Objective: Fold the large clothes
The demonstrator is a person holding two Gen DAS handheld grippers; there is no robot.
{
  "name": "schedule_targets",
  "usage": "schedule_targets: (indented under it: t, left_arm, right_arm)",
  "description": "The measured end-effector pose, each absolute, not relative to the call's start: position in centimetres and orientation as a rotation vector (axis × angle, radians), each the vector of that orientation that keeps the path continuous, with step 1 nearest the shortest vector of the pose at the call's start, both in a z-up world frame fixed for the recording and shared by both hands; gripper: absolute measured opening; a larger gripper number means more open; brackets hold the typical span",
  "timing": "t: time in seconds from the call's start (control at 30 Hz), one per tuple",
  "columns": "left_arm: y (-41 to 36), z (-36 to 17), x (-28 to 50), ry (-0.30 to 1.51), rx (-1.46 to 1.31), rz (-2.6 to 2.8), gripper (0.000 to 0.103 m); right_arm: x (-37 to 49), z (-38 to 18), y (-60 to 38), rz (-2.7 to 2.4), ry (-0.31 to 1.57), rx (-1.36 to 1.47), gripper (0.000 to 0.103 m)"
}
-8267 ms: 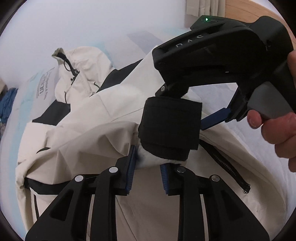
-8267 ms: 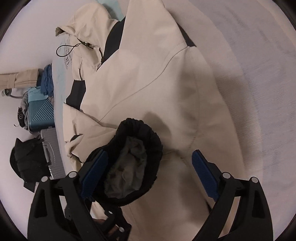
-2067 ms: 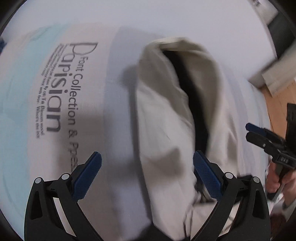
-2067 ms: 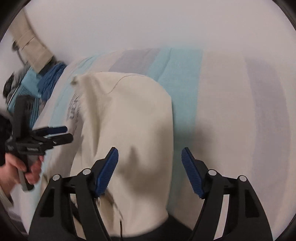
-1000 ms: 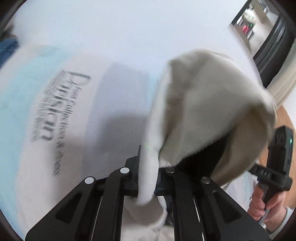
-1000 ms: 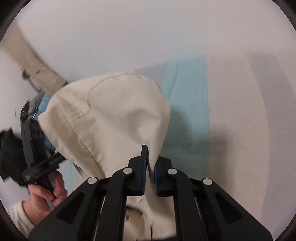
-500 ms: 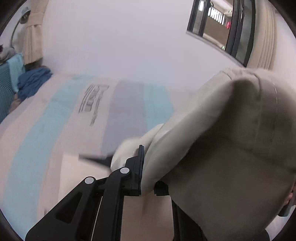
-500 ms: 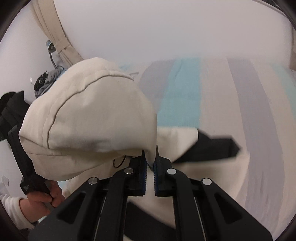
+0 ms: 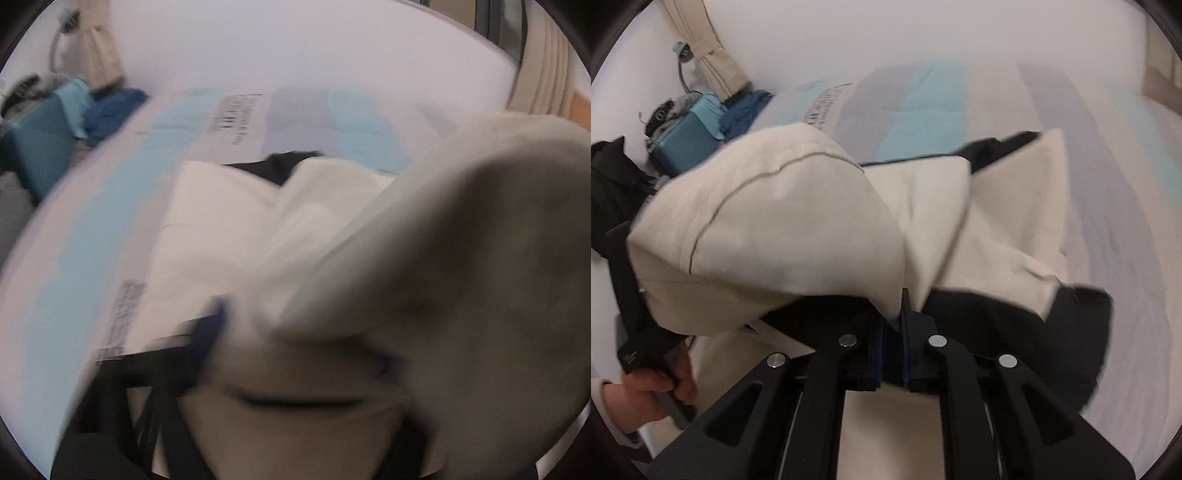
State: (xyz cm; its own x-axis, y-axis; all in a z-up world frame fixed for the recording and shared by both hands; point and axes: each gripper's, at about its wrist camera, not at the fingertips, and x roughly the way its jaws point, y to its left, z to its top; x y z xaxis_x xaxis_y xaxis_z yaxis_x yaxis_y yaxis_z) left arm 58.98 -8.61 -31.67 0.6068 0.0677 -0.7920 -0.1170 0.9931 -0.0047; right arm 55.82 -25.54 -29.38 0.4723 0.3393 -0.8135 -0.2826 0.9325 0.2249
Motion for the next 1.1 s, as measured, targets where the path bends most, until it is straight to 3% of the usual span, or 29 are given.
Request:
schedule_targets:
  t: [0.13, 0.37, 0.6, 0.83, 1.1]
  left_arm:
    - [-8.4, -31.4, 55.0, 0.927, 0.013, 0.117, 0.091]
    - [-6.6, -26.7, 50.7, 0.900, 0.061, 0.140, 0.095]
    - [-5.9, -21.5, 53.7, 0.869, -0.031, 0.015, 0.097]
    - [-10.5, -25.4, 60.9, 1.032, -0.214, -0.415, 0.097]
    - [-13.1, -31.3, 59.2, 1.116, -0.135, -0.545, 0.097]
  right_arm:
    - [53.5, -29.4, -26.5, 0.372, 1.056, 0.078, 0.037]
    - [50.8, -24.5, -28.3, 0.402, 1.040, 0.083, 0.037]
    - [54.4, -21.2, -26.1, 0.455, 1.059, 0.077, 0.041]
    - [53.6, -24.9, -23.5, 0.492, 1.101, 0.044, 0.043]
    - [52.2, -30.3, -23.2, 0.507, 1.137, -0.018, 0.043]
